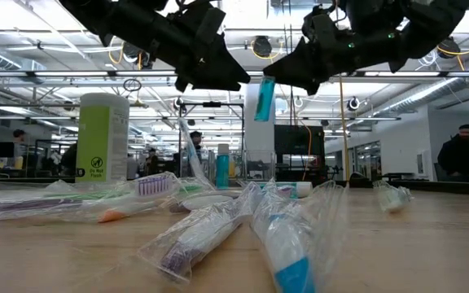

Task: Pick & Place toothbrushing station
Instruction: Put the bottom blue mouthwash into the transparent organizer

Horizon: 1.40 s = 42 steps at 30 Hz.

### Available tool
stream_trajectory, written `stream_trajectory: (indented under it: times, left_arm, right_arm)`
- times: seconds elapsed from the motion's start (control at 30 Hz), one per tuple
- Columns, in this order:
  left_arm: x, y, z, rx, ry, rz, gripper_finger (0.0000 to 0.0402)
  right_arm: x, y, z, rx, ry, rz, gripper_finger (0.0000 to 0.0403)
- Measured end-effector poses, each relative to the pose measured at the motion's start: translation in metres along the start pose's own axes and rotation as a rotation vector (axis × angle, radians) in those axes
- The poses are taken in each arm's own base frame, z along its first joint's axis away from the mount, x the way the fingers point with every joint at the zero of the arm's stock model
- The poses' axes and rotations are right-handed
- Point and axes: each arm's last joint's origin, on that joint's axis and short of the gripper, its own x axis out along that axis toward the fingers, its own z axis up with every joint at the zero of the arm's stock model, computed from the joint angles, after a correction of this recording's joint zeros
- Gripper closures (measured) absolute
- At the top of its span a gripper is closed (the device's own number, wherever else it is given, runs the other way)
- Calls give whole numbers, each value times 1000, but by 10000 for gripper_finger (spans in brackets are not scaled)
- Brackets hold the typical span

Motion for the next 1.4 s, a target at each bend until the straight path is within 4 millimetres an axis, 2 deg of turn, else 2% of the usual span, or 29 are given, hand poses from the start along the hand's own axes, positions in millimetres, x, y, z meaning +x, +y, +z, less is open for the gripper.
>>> stream_trajectory:
  times: [0.23,0.63,1.03,1.4]
  left_arm:
    - [0,0,1,1,-15,-2,218]
    - [0,0,2,8,-16,-1,218]
    - [0,1,2,8,-17,1,218]
    - [0,1,3,17,-32,-1,218]
  right_arm:
    - [8,-19,12,-27,16,-54,316]
    - [41,-56,9,-15,62,-92,316]
    - [39,-80,8,-4,70,-129,316]
    - [39,-84,7,-9,67,-135,316]
